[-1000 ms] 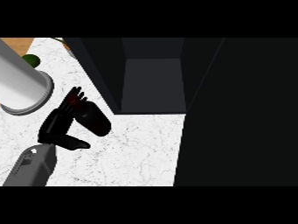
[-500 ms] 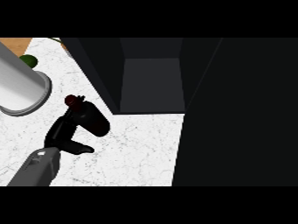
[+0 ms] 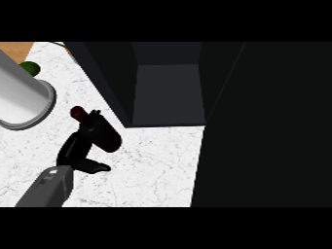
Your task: Pick up the wine, place it into the cabinet and close the cabinet
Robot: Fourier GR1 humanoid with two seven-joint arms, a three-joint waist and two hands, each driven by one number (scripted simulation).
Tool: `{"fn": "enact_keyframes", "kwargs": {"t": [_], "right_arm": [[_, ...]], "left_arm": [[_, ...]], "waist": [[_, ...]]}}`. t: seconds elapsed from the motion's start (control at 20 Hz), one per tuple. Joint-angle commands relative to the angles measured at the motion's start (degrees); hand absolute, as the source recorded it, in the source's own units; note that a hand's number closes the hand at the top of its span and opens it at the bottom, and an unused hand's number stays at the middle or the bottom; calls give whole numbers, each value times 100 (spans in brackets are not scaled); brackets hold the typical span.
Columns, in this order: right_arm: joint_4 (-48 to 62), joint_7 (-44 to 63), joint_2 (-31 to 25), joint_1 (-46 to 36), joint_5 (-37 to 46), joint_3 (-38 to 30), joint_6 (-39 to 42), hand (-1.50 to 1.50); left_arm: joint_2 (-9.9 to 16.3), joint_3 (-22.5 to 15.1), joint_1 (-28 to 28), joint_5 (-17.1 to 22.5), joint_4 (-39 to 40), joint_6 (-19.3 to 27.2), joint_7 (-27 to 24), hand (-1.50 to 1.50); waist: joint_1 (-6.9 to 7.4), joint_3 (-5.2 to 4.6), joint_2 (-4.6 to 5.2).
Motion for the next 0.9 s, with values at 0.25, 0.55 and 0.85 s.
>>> {"fn": "enact_keyframes", "kwargs": {"t": [0.25,0.55,0.85], "right_arm": [[-322,159,26,26,-121,57,-10,-150],[-112,157,-25,-189,-352,-223,49,-150],[-157,-114,12,295,-276,-16,204,-150]], "left_arm": [[-192,-77,-78,-97,206,-561,-751,-150],[-438,10,-254,-68,253,-39,-977,-150],[-404,250,-602,193,443,-274,-519,150]], "waist": [[4,-2,4],[13,0,11],[-10,3,10]]}}
